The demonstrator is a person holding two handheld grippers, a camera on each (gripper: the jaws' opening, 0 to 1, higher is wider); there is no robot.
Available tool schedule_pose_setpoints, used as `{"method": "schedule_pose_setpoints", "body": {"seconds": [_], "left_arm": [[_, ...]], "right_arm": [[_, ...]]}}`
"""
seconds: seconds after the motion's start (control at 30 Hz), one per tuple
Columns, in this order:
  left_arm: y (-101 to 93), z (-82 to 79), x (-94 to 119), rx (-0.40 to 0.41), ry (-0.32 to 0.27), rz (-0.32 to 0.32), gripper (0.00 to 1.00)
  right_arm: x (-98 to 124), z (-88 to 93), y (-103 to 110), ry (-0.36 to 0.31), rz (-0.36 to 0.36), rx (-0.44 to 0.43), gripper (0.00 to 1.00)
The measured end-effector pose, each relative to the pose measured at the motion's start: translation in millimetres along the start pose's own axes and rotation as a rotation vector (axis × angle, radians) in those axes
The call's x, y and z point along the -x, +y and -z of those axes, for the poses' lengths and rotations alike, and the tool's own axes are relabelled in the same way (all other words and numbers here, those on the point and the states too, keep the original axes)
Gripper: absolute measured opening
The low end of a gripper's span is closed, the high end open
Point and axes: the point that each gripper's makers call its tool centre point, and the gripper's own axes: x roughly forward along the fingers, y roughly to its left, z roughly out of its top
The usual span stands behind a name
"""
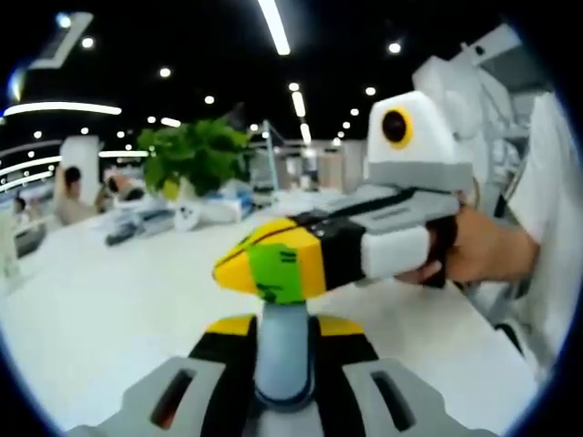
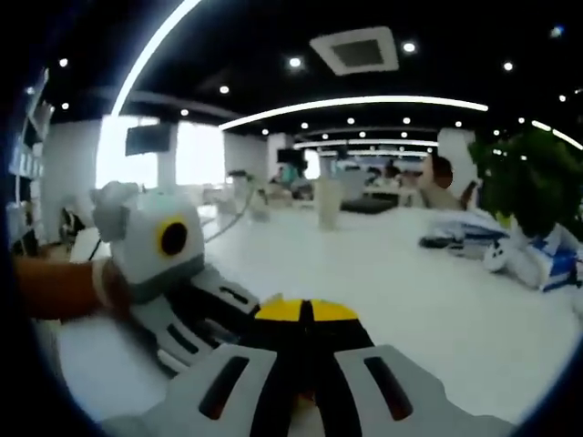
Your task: Pick up the paper insert the paper into the punch align the paper edges press the punch to punch holes
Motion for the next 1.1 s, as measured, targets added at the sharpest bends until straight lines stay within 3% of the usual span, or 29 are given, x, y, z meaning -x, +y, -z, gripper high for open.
{"method": "schedule_pose_setpoints", "body": {"seconds": [0.13, 0.2, 0.33, 0.5, 0.7, 0.9, 1.1], "left_arm": [[0.1, -0.4, -0.2, 0.008, 0.0, 0.001, 0.25], [0.3, -0.5, -0.2, 0.008, -0.001, -0.001, 0.26], [0.1, -0.5, -0.2, 0.006, 0.0, 0.0, 0.26], [0.2, -0.8, -0.2, 0.006, -0.001, -0.002, 0.26], [0.3, -0.8, -0.4, 0.005, -0.001, -0.002, 0.27], [0.3, -0.5, -1.0, 0.004, 0.001, -0.003, 0.29], [-0.1, -0.9, -0.9, -0.012, -0.001, -0.004, 0.29]], "right_arm": [[-2.3, -9.9, 3.3, -0.019, -0.018, -0.018, 0.03], [-5.0, -9.3, 2.0, 0.004, -0.005, 0.034, 0.04], [-5.5, -11.0, 1.3, -0.003, -0.029, 0.028, 0.04], [1.0, -21.8, -11.5, -0.016, -0.02, 0.006, 0.05], [12.1, -8.1, -40.7, -0.015, -0.039, 0.016, 0.1], [22.6, 18.6, -78.3, -0.015, -0.04, -0.021, 0.1], [25.6, 16.7, -68.1, -0.037, -0.131, -0.084, 0.1]]}}
